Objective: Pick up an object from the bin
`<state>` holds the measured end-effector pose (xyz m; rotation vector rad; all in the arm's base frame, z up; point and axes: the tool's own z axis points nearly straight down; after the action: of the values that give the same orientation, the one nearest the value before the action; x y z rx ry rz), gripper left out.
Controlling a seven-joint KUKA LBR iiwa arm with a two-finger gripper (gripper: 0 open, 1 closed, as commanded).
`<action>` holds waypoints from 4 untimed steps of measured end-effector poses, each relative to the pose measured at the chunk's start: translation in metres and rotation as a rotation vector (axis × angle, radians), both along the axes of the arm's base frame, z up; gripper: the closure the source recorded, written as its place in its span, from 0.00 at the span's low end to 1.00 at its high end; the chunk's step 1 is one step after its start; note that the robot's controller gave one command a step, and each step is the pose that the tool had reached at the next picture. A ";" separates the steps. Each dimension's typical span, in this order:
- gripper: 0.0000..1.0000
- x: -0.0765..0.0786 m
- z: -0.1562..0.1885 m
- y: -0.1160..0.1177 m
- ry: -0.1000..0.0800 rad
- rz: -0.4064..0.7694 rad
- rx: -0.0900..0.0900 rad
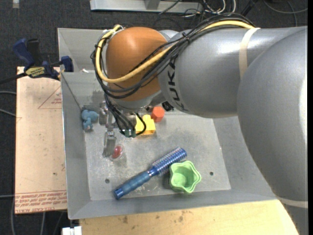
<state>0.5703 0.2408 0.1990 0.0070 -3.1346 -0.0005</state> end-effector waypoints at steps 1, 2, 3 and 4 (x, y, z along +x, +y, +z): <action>0.00 -0.001 -0.095 -0.054 -0.003 0.682 0.003; 1.00 0.000 -0.093 -0.052 -0.008 0.683 0.005; 0.00 0.000 -0.093 -0.052 -0.008 0.682 0.005; 0.00 -0.083 -0.128 -0.031 -0.015 0.699 0.003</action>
Offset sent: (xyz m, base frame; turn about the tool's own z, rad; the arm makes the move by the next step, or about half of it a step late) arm -0.0006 -0.0525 -0.0926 -0.6863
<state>0.4869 0.2100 0.0714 1.0847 -2.9572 -0.0019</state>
